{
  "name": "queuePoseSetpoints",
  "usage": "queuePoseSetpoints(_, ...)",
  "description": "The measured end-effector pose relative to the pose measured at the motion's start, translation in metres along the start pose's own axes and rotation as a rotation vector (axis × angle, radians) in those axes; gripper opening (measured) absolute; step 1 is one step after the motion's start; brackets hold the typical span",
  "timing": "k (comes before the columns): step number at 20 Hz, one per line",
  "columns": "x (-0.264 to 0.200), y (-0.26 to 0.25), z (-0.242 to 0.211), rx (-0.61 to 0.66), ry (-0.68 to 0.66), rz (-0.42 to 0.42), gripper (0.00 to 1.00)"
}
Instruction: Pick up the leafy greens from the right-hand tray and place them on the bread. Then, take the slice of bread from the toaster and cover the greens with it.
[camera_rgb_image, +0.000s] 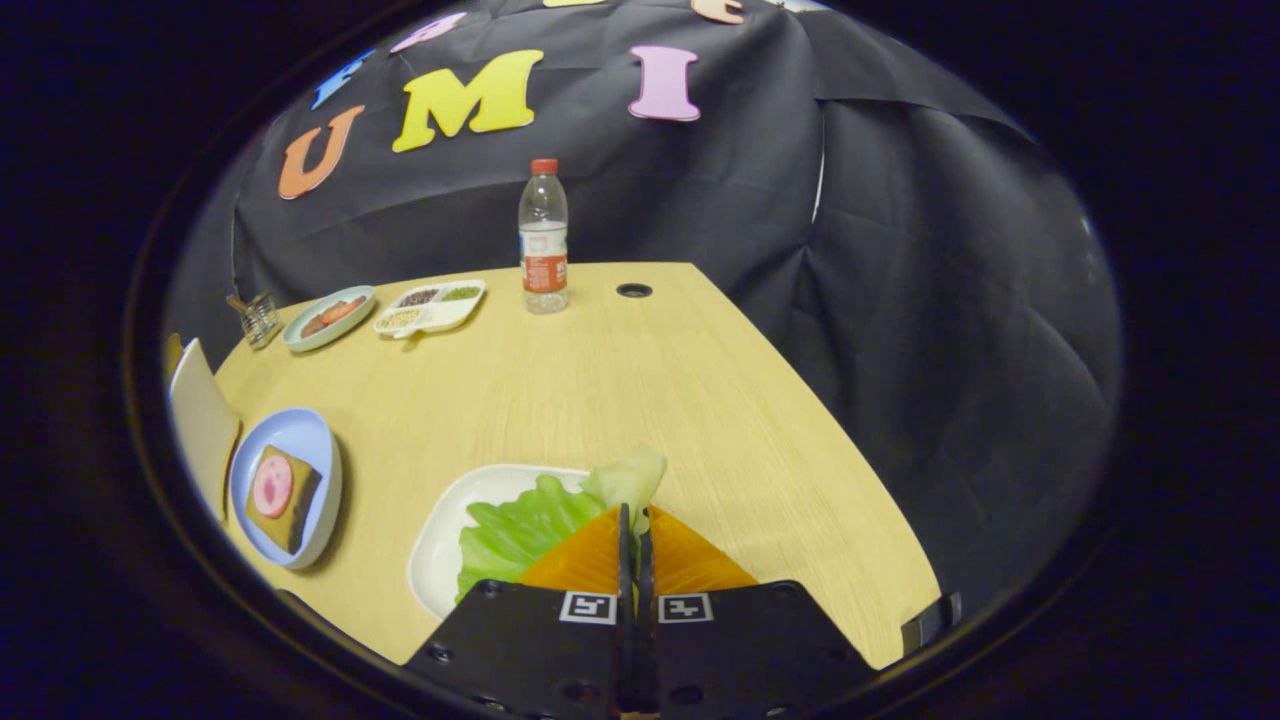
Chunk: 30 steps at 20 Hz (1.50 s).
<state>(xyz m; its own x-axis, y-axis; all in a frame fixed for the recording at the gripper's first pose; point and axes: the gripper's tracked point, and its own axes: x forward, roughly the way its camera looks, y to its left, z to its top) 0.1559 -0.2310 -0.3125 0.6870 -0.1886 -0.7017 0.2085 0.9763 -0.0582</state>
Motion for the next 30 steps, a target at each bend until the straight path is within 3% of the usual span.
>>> queuePoseSetpoints(4,0.003,-0.011,-0.008,0.010,0.017,-0.011,0.01)
queuePoseSetpoints(7,0.004,-0.015,-0.016,0.012,0.029,-0.006,0.10)
queuePoseSetpoints(11,-0.006,-0.015,-0.016,-0.001,0.015,-0.004,0.10)
queuePoseSetpoints(13,-0.015,-0.009,-0.012,-0.022,-0.004,0.008,0.00)
queuePoseSetpoints(15,-0.028,-0.005,0.000,-0.020,-0.041,0.003,0.00)
queuePoseSetpoints(24,-0.114,0.059,0.047,-0.059,-0.244,0.003,0.00)
queuePoseSetpoints(30,-0.156,0.133,0.053,-0.098,-0.316,0.070,0.00)
